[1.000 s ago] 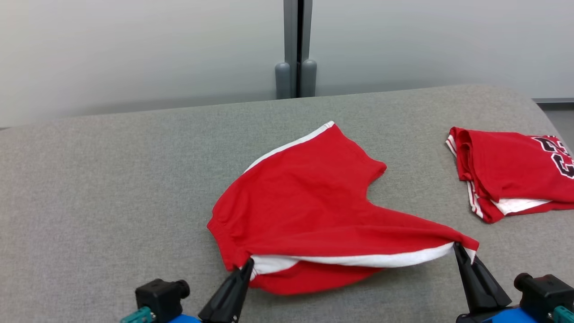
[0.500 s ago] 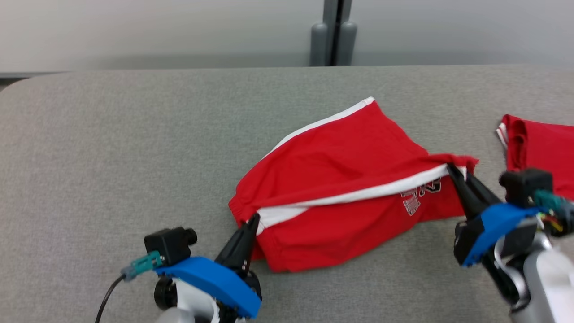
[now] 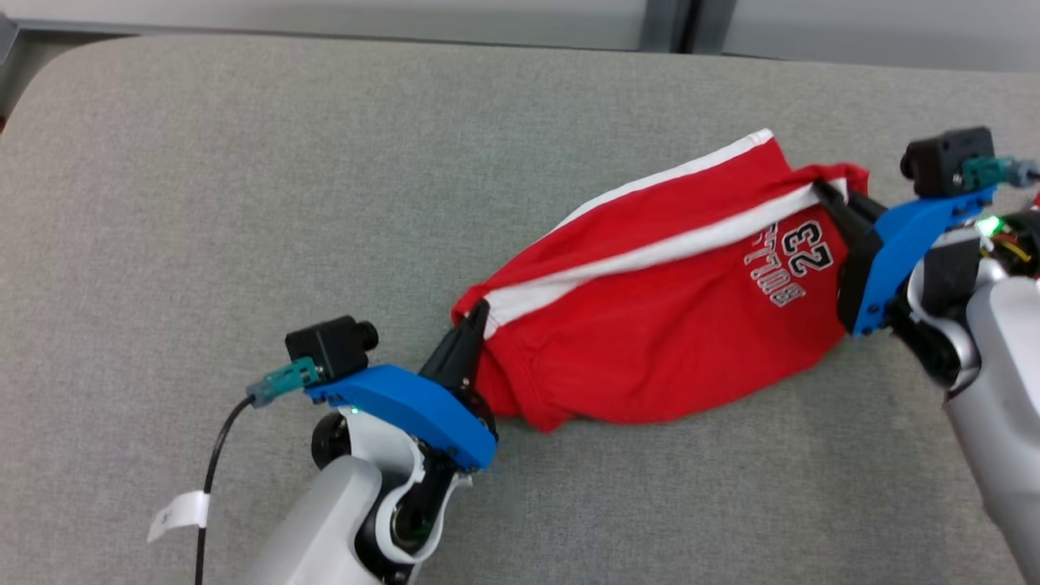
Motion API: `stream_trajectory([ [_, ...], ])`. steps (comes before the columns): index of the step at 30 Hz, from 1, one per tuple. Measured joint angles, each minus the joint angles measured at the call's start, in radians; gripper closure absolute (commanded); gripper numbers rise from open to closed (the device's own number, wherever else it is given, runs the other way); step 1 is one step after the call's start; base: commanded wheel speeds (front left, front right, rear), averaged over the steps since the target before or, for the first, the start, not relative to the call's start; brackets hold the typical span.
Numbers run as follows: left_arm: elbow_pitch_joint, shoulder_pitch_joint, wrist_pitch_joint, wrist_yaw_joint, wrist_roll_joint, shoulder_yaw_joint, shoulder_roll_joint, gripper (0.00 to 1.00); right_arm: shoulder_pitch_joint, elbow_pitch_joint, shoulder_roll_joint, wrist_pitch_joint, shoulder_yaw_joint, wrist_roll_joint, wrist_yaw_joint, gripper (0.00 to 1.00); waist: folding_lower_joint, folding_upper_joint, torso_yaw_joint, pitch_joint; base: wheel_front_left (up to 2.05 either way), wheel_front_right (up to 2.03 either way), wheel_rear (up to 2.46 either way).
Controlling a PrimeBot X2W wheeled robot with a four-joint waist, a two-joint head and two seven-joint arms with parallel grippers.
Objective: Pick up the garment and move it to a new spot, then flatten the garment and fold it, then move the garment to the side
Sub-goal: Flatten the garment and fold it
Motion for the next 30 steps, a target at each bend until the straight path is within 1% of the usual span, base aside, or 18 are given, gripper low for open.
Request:
stream_trajectory([
  [3,0.032,-0.035,-0.014,-0.005,-0.006,0.016,-0.014,1.0,-0.066,0.059,-0.014,-0.005,0.024,0.018,0.0,1.0,0.0,0.0,0.012,0.023,0.0,0.0,0.0],
  [11,0.092,-0.086,-0.028,-0.025,-0.013,0.019,-0.036,1.0,-0.193,0.2,-0.02,-0.029,0.087,0.048,0.0,1.0,-0.0001,0.0,0.035,0.069,0.0,0.0,0.0],
  [12,0.095,-0.09,-0.03,-0.026,-0.013,0.019,-0.038,1.0,-0.204,0.211,-0.019,-0.038,0.099,0.056,0.0,0.95,-0.0001,0.0,0.037,0.072,0.0,0.0,0.0],
  [13,0.098,-0.092,-0.034,-0.03,-0.013,0.02,-0.038,1.0,-0.214,0.224,-0.016,-0.046,0.107,0.061,0.0,0.83,-0.0001,0.0,0.038,0.075,0.0,0.0,0.0],
  [14,0.1,-0.092,-0.035,-0.031,-0.015,0.021,-0.039,1.0,-0.223,0.234,-0.012,-0.054,0.115,0.069,0.0,0.54,-0.0001,0.0,0.039,0.077,0.0,0.0,0.0],
  [15,0.102,-0.092,-0.039,-0.033,-0.019,0.023,-0.04,1.0,-0.23,0.244,-0.009,-0.064,0.123,0.076,0.0,0.12,-0.0001,0.0,0.039,0.078,0.0,0.0,0.0],
  [16,0.103,-0.092,-0.042,-0.033,-0.021,0.025,-0.041,1.0,-0.24,0.258,-0.007,-0.073,0.133,0.081,0.0,0.0,-0.0002,0.0,0.04,0.08,0.0,0.0,0.0],
  [19,0.103,-0.091,-0.069,-0.022,-0.044,0.054,-0.049,1.0,-0.268,0.286,-0.007,-0.125,0.152,0.086,0.0,0.0,-0.0002,0.0001,0.043,0.082,0.0,0.0,0.0],
  [20,0.102,-0.09,-0.069,-0.02,-0.052,0.056,-0.05,0.81,-0.277,0.299,-0.007,-0.141,0.157,0.09,0.0,0.0,-0.0002,0.0,0.043,0.082,0.0,0.0,0.0],
  [21,0.102,-0.09,-0.07,-0.018,-0.049,0.054,-0.05,0.56,-0.284,0.312,-0.007,-0.154,0.162,0.092,0.0,0.0,-0.0002,0.0,0.044,0.081,0.0,0.0,0.0],
  [22,0.099,-0.089,-0.071,-0.015,-0.044,0.051,-0.05,0.0,-0.288,0.326,-0.006,-0.163,0.167,0.095,0.0,0.0,-0.0002,0.0,0.045,0.08,0.0,0.0,0.0],
  [26,0.084,-0.072,-0.068,-0.002,-0.025,0.034,-0.041,0.0,-0.303,0.373,-0.008,-0.182,0.198,0.11,0.0,0.0,-0.0002,-0.0001,0.045,0.073,0.0,0.0,0.0],
  [30,0.053,-0.056,-0.076,0.021,0.019,0.015,-0.004,0.0,-0.316,0.419,-0.024,-0.199,0.215,0.119,0.0,0.0,-0.0002,-0.0001,0.042,0.06,0.0,0.0,0.0],
])
